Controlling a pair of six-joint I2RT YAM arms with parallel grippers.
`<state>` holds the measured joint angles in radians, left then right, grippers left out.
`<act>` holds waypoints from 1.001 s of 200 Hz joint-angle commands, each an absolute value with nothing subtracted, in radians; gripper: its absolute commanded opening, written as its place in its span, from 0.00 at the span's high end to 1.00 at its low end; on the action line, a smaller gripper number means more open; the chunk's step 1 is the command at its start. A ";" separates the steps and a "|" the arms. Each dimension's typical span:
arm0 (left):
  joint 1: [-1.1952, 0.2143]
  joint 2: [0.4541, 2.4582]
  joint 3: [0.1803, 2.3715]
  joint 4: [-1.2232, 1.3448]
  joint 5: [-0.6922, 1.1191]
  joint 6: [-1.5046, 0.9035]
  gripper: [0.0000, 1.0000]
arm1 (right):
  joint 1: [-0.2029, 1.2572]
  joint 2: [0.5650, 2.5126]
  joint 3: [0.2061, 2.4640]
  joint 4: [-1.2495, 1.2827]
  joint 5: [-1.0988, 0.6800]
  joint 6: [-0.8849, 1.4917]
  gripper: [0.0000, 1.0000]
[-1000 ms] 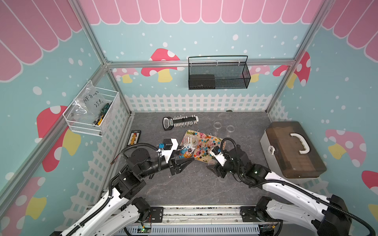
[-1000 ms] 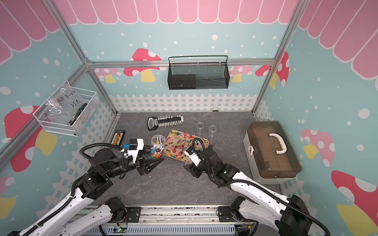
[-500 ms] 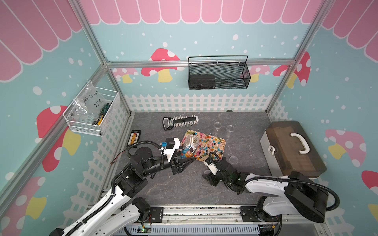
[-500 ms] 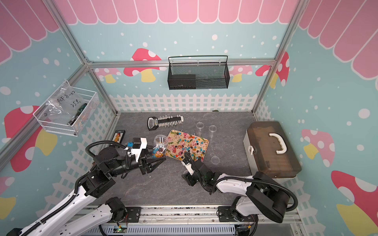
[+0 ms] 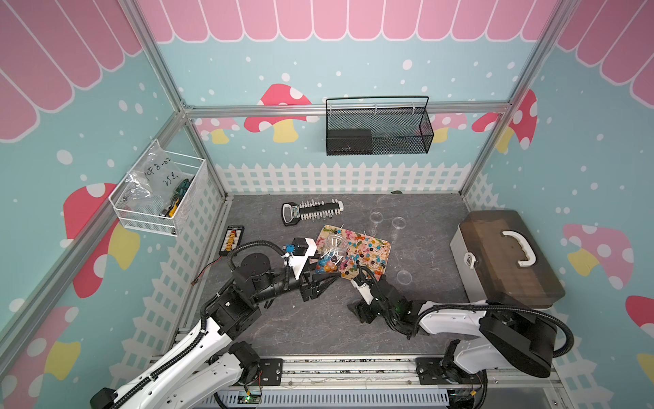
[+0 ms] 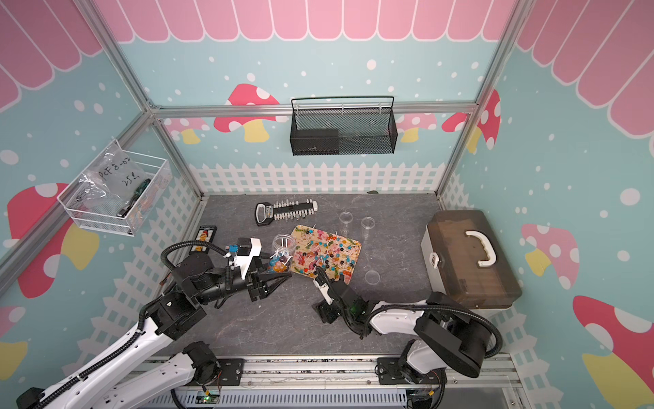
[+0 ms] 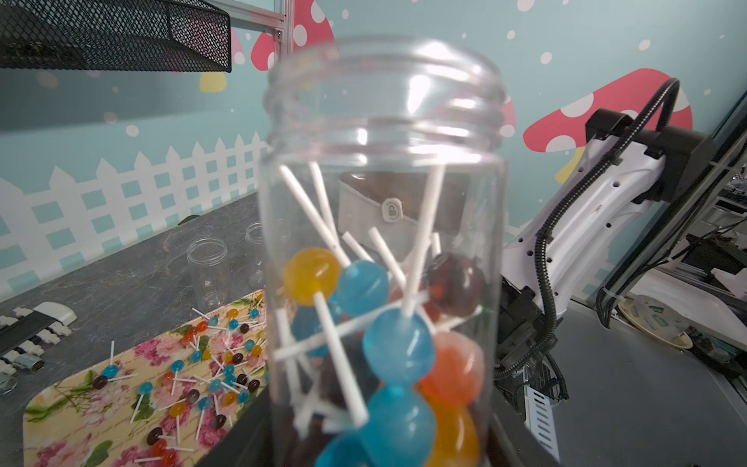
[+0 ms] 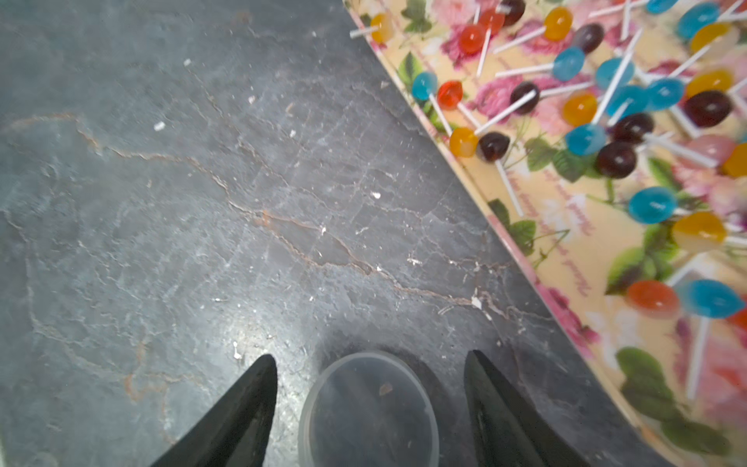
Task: Pour the candies out of the jar
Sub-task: Place the lid at the center of the board.
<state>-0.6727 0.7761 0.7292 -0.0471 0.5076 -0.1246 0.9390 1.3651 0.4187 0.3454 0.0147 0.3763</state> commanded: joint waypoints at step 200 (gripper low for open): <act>-0.593 1.027 0.604 0.174 0.481 -0.330 0.41 | 0.936 0.751 0.376 0.002 0.353 0.632 0.21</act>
